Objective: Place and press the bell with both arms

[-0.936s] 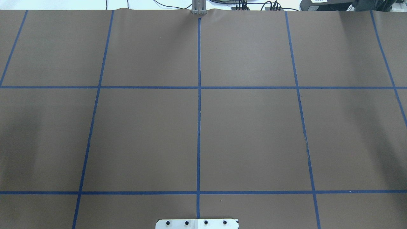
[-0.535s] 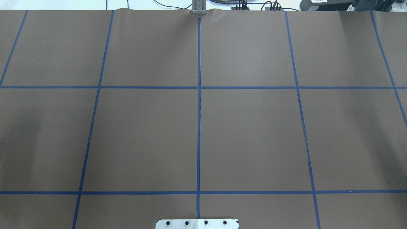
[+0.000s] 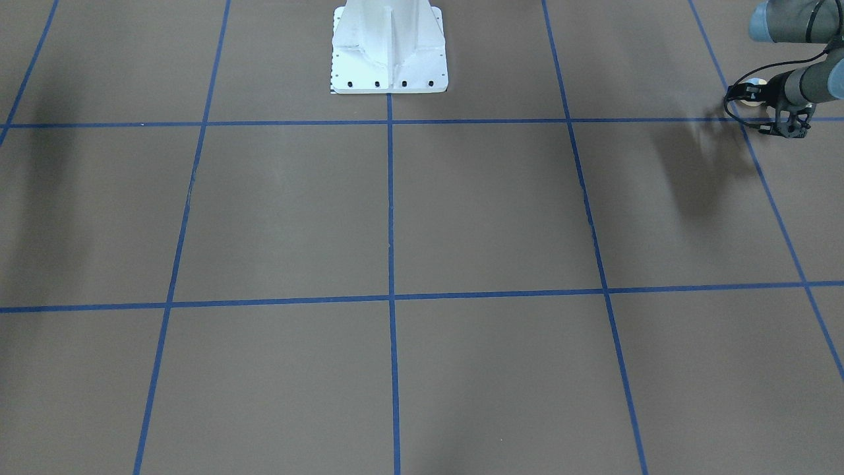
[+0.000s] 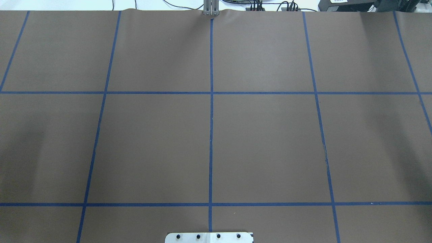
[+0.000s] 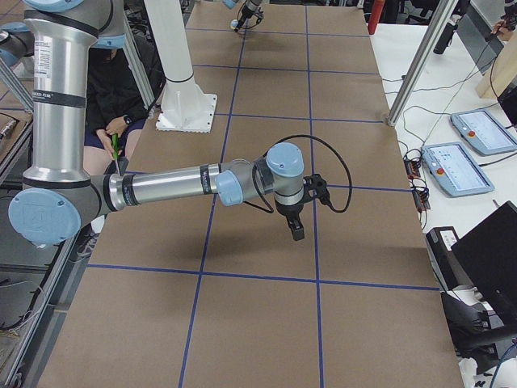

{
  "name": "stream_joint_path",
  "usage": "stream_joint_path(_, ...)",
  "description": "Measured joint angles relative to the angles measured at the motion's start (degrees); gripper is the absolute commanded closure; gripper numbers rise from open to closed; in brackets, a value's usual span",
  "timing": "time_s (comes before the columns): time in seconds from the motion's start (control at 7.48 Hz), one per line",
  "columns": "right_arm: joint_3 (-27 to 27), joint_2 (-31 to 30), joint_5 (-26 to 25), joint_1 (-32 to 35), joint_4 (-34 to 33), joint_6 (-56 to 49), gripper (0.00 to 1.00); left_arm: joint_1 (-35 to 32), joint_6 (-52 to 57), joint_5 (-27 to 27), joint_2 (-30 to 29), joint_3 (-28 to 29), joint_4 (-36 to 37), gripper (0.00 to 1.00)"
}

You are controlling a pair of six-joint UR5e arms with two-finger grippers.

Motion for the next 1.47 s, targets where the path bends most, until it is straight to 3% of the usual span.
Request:
stream_joint_path(0.4, 0.0, 0.0, 0.0, -0.1, 0.0, 0.0, 0.00, 1.2, -0.7, 0.1, 2.0, 0.1, -2.1, 0.01)
stream_joint_path(0.53, 0.0, 0.0, 0.0, -0.1, 0.0, 0.0, 0.00, 1.3, -0.7, 0.1, 2.3, 0.1, -2.6, 0.15)
stream_joint_path(0.67, 0.0, 0.0, 0.0, -0.1, 0.0, 0.0, 0.00, 1.4, -0.7, 0.1, 3.0, 0.1, -3.7, 0.48)
stream_joint_path(0.8, 0.0, 0.0, 0.0, -0.2, 0.0, 0.0, 0.00, 1.4, -0.7, 0.1, 3.9, 0.1, -5.5, 0.73)
stream_joint_path(0.94, 0.0, 0.0, 0.1, -0.2, 0.0, 0.0, 0.00, 1.4, -0.8, 0.0, 4.8, 0.0, -7.3, 0.90)
stream_joint_path(1.07, 0.0, 0.0, 0.2, -0.2, 0.0, 0.0, 0.00, 1.4, -0.8, 0.0, 5.3, -0.2, -8.7, 1.00)
stream_joint_path(1.47, 0.0, 0.2, 0.3, -0.2, 0.0, 0.0, 0.00, 1.1, -4.0, -0.1, 8.0, -7.8, -10.2, 1.00)
